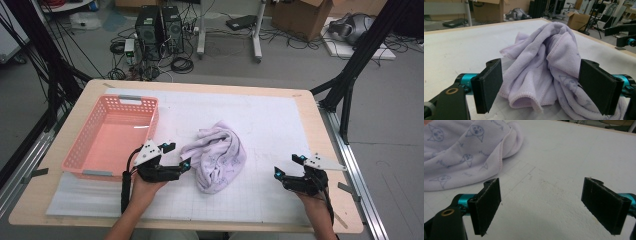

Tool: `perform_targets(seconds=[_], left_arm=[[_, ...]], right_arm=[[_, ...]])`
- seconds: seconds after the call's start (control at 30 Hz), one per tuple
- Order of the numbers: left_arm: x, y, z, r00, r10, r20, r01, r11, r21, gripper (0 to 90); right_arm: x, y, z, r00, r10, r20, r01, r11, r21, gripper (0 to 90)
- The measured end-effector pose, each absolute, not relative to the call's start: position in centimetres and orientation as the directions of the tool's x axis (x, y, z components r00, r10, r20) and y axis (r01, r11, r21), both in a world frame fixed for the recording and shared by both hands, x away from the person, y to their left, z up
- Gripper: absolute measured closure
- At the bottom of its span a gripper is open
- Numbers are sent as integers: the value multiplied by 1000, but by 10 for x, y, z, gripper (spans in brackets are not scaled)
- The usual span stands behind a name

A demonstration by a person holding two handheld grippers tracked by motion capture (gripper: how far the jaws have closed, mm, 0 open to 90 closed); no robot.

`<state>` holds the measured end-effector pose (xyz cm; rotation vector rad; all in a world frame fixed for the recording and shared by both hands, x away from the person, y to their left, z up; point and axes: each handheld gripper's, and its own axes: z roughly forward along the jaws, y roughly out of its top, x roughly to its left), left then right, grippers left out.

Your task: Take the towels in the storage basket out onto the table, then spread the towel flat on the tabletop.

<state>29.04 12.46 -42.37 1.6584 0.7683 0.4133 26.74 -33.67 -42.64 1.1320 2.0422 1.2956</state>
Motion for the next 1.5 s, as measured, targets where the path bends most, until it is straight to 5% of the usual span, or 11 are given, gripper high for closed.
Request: perform_targets(seconds=[0.7, 1.0, 1.13, 1.2, 1.27, 1.5], left_arm=[[289, 124, -425, 731, 667, -143, 266, -85, 960, 235], [288, 120, -428, 741, 656, -143, 276, -104, 956, 273], [286, 118, -430, 745, 653, -141, 277, -110, 955, 287], [286, 117, -430, 746, 651, -139, 277, -115, 954, 300], [286, 117, -430, 748, 649, -138, 277, -117, 954, 311], [286, 118, -431, 745, 652, -141, 284, -119, 951, 320]], right_arm=[[285, -318, -434, -572, 814, 99, 452, 212, 866, 151], [311, -258, -443, -692, 703, 165, 503, 305, 809, 291], [317, -237, -451, -707, 699, 111, 515, 400, 758, 446], [317, -236, -450, -726, 680, 98, 493, 417, 763, 686], [316, -238, -449, -744, 660, 108, 491, 429, 759, 823], [300, -257, -436, -747, 659, 87, 460, 417, 784, 898]])
